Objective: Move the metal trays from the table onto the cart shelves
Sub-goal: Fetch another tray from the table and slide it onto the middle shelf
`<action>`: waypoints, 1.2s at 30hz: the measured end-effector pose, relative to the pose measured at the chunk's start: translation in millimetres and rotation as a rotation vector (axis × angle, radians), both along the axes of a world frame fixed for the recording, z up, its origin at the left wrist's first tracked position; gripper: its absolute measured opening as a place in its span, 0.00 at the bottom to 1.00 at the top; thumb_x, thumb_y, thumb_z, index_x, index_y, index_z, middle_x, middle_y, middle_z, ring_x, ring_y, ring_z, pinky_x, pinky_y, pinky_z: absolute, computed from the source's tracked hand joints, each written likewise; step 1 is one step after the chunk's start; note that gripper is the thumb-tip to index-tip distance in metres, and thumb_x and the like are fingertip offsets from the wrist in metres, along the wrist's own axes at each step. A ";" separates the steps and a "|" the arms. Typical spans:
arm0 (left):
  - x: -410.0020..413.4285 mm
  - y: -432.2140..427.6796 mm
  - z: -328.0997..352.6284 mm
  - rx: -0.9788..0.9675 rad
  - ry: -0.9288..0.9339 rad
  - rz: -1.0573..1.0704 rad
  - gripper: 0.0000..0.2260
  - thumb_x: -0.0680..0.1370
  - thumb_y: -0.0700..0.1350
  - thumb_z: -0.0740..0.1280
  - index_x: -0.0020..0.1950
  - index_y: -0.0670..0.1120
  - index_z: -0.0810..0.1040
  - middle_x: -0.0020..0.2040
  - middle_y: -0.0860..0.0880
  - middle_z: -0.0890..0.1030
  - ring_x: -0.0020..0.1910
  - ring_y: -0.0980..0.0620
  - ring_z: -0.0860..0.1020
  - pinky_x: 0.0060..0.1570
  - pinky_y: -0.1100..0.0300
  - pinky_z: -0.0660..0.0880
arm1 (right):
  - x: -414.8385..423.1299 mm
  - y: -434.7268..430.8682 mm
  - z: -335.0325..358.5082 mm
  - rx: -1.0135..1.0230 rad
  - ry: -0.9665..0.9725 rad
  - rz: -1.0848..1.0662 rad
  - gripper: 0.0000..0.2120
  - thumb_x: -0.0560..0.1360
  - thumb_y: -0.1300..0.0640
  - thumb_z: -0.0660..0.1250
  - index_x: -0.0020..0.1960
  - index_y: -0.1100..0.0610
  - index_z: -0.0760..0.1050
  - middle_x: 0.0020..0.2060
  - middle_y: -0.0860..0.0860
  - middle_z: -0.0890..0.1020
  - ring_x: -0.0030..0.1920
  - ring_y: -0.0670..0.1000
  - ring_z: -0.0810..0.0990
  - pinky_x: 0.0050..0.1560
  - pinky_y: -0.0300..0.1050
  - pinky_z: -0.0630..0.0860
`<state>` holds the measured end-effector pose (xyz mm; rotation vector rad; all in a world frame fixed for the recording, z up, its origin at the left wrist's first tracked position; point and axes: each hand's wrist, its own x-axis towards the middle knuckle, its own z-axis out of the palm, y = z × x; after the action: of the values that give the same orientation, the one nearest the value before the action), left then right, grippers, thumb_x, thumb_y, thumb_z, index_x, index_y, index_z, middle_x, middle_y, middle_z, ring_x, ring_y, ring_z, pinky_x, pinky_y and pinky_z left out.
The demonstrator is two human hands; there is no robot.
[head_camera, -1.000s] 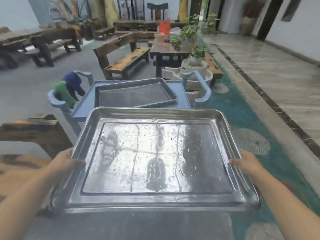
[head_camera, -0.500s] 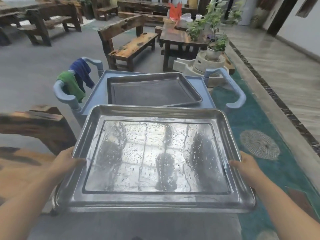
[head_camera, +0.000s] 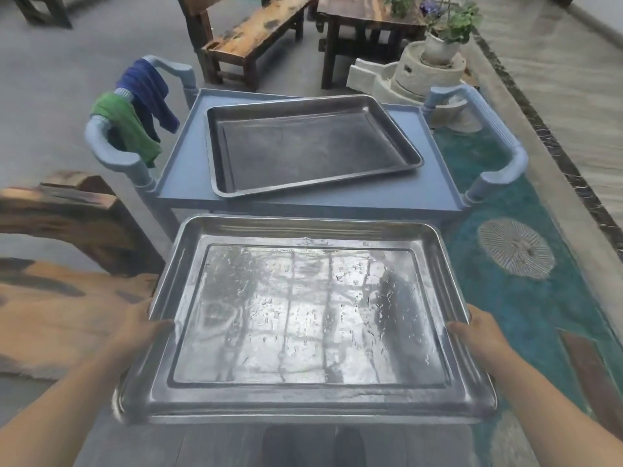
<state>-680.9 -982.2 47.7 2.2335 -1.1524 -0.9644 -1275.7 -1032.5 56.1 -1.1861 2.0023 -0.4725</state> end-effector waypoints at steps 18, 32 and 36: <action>18.2 6.3 -79.9 0.167 0.011 -0.018 0.09 0.72 0.36 0.73 0.49 0.46 0.78 0.39 0.45 0.83 0.37 0.47 0.81 0.31 0.58 0.73 | 10.4 15.6 -64.6 0.137 0.038 -0.051 0.12 0.74 0.65 0.70 0.58 0.60 0.78 0.43 0.52 0.82 0.41 0.52 0.80 0.45 0.45 0.72; 25.9 -74.4 -150.3 0.124 0.012 -0.007 0.09 0.72 0.39 0.73 0.46 0.51 0.78 0.38 0.46 0.84 0.36 0.46 0.83 0.31 0.57 0.74 | 25.3 -70.1 -134.8 0.080 0.026 -0.010 0.12 0.74 0.64 0.70 0.57 0.59 0.76 0.48 0.55 0.82 0.48 0.58 0.80 0.50 0.51 0.73; 21.6 -122.3 -193.0 0.075 0.001 -0.005 0.08 0.71 0.37 0.74 0.44 0.49 0.79 0.37 0.45 0.84 0.37 0.45 0.83 0.34 0.56 0.77 | 26.3 -122.8 -181.5 0.059 0.033 -0.015 0.08 0.74 0.66 0.69 0.52 0.60 0.78 0.46 0.60 0.83 0.43 0.58 0.79 0.44 0.49 0.73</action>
<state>-659.3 -1104.5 -145.3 2.2890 -1.1398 -1.0269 -1249.4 -1155.3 -125.4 -1.1501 2.0407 -0.4006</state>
